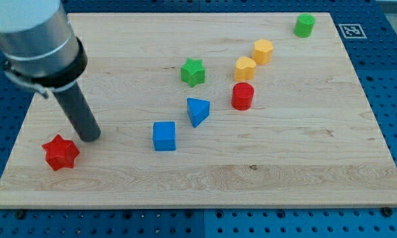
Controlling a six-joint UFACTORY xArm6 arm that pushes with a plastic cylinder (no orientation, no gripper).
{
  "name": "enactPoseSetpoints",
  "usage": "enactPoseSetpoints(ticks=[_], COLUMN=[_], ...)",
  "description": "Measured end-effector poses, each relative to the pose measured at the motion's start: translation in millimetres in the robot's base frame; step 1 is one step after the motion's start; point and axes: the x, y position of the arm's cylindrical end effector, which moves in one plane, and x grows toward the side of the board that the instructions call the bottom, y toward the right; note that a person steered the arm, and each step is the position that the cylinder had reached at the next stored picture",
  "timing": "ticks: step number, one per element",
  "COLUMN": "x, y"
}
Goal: Push the red star a bit down
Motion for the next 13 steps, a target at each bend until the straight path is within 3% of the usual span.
enactPoseSetpoints(ticks=[2, 5, 9, 10, 13], x=[-9, 23, 23, 3, 25], y=[-54, -54, -22, -22, -22])
